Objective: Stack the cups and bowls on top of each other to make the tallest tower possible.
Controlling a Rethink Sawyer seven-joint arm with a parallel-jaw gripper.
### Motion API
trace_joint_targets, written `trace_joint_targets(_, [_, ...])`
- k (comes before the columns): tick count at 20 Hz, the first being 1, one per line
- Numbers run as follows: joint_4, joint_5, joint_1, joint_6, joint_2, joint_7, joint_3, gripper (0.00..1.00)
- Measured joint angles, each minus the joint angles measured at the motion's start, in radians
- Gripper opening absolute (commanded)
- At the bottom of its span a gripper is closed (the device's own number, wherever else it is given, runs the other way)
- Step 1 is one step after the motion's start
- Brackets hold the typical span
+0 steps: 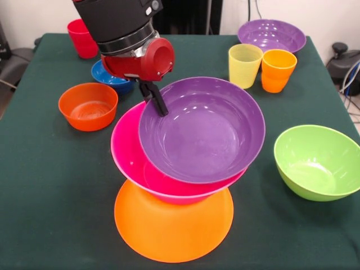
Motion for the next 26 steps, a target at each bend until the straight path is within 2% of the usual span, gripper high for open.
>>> trace_joint_targets(13, [-0.034,-0.008,0.0,0.0,0.01,0.0,0.019,0.0])
trace_joint_targets(26, [-0.148,-0.018,0.001,0.016,0.053,-0.014,0.025,0.0])
